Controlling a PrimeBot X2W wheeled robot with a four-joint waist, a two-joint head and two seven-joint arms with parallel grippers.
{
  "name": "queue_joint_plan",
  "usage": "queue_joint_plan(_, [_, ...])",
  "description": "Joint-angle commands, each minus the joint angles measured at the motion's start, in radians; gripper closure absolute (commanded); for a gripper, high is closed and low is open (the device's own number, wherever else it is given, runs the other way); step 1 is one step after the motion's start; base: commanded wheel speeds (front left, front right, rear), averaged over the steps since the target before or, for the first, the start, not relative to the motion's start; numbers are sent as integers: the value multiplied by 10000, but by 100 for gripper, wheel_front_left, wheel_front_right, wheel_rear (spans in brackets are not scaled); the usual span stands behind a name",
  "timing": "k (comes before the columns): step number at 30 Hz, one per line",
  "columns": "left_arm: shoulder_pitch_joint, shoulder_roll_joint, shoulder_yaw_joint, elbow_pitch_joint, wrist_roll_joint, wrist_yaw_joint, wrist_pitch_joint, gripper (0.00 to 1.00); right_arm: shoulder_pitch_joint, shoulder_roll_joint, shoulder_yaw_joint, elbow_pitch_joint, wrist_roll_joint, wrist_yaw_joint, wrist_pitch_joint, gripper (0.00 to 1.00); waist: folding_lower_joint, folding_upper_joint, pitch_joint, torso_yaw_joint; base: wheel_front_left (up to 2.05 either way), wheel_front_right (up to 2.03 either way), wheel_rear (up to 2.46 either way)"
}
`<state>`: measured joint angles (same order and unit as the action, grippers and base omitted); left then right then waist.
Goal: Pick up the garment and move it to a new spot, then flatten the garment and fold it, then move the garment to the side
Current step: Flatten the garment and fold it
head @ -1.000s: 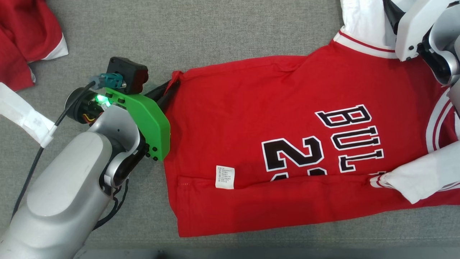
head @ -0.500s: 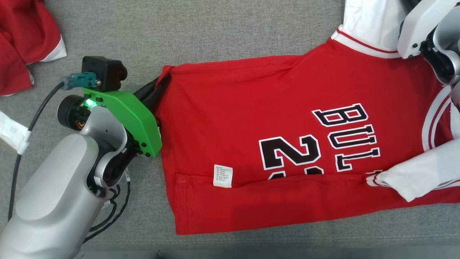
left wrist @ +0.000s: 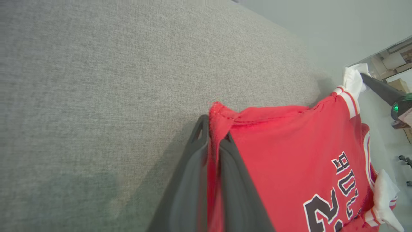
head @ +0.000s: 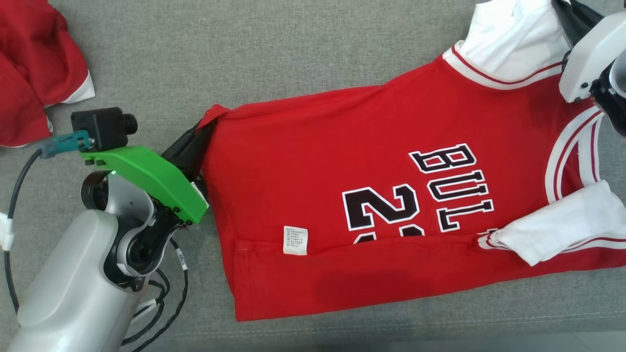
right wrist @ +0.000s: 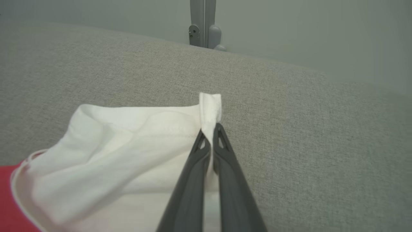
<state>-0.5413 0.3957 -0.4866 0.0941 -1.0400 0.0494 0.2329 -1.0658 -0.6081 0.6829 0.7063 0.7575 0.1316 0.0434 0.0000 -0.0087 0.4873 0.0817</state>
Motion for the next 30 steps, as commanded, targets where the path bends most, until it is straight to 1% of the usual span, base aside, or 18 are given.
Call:
queue_joint_plan(1, [132, -2, 75, -27, -50, -38, -68, 91, 150, -54, -1, -50, 140, -18, -100, 100, 0, 87, -161, -46, 0, 0, 0])
queue_joint_plan(4, [371, 10, 136, -79, -91, -94, -262, 95, 388, -103, 17, -300, 254, -18, -359, 100, 0, 87, -401, -66, 0, 0, 0])
queue_joint_plan(5, [464, 36, 102, -98, -17, -112, -330, 99, 510, -133, 56, -411, 304, -18, -430, 100, 0, 87, -503, -79, 0, 0, 0])
queue_joint_plan(6, [568, 47, 57, -110, 34, -128, -397, 100, 667, -155, 105, -558, 359, -18, -520, 100, 0, 87, -623, -94, 0, 0, 0])
queue_joint_plan(12, [1548, -61, -307, -371, 293, -23, -852, 100, 2018, -547, -18, -1662, 830, -18, -1179, 100, 0, 87, -1570, -234, 0, 0, 0])
queue_joint_plan(17, [2606, 81, -436, -770, 471, 240, -1251, 100, 3527, -1032, -385, -2666, 1050, -18, -1298, 100, 0, 87, -2245, -503, 0, 0, 0])
queue_joint_plan(20, [3212, 172, -496, -1094, 531, 367, -1470, 100, 4430, -1182, -783, -3174, 1152, -18, -1228, 100, 0, 87, -2493, -656, 0, 0, 0])
queue_joint_plan(24, [3957, 142, -579, -1470, 416, 454, -1681, 100, 5652, -1033, -1372, -3648, 1172, -18, -1146, 100, 0, 87, -2589, -790, 0, 0, 0])
queue_joint_plan(27, [4398, 143, -619, -1396, 483, 565, -1883, 100, 6370, -664, -1809, -3699, 1021, -18, -1150, 100, 0, 87, -2547, -897, 0, 0, 0])
queue_joint_plan(30, [4673, 16, -641, -1210, 469, 587, -2119, 100, 6901, -201, -2076, -3498, 745, -18, -1107, 100, 0, 87, -2497, -962, 0, 0, 0])
